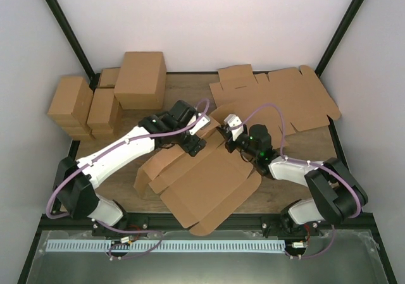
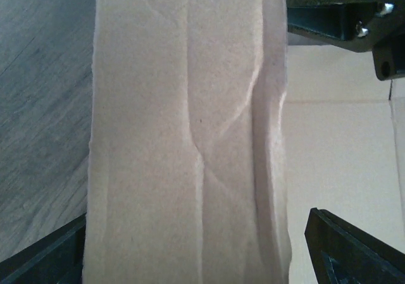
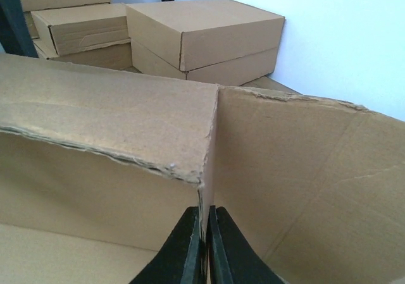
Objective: Fold the paper box
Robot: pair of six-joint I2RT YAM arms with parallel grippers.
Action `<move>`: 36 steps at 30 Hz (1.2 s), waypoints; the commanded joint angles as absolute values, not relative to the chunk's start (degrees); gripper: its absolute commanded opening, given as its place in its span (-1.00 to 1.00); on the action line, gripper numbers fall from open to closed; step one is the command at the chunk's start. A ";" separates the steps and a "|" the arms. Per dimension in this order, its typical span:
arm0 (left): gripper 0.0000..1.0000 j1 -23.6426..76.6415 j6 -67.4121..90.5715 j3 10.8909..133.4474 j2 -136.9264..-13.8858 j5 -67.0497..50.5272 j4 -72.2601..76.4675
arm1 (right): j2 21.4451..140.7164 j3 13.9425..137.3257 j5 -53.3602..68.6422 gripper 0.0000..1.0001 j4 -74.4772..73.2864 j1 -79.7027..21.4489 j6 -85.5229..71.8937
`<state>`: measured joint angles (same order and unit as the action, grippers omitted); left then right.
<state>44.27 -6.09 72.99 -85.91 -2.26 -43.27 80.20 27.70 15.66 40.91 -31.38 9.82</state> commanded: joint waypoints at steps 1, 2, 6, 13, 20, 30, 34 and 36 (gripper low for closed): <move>0.76 44.07 -4.99 72.82 -82.78 -3.85 -46.14 | 80.68 29.45 16.63 -0.90 43.09 -31.63 8.16; 0.76 44.02 -5.12 72.66 -82.41 -4.01 -46.25 | 80.76 29.44 16.54 -0.90 42.99 -31.64 7.84; 0.75 44.02 -5.31 72.21 -81.78 -3.52 -46.95 | 81.37 28.70 17.60 -0.89 44.39 -31.62 4.88; 0.52 43.89 -4.91 71.68 -82.36 -2.55 -47.23 | 84.47 27.73 17.90 -0.89 48.64 -31.64 1.76; 0.27 43.91 -5.31 71.50 -82.52 -2.04 -47.56 | 87.35 27.95 17.75 -0.87 50.52 -31.64 0.38; 0.16 43.96 -5.45 71.17 -82.96 -0.77 -47.99 | 83.79 27.03 14.76 -0.50 44.86 -31.51 -1.14; 0.10 44.01 -5.46 71.20 -83.06 0.95 -47.68 | 81.99 27.98 17.97 -0.44 35.67 -27.84 -4.95; 0.08 44.02 -5.53 71.21 -82.94 1.05 -47.70 | 81.55 26.62 24.10 -0.44 34.71 -22.78 -8.78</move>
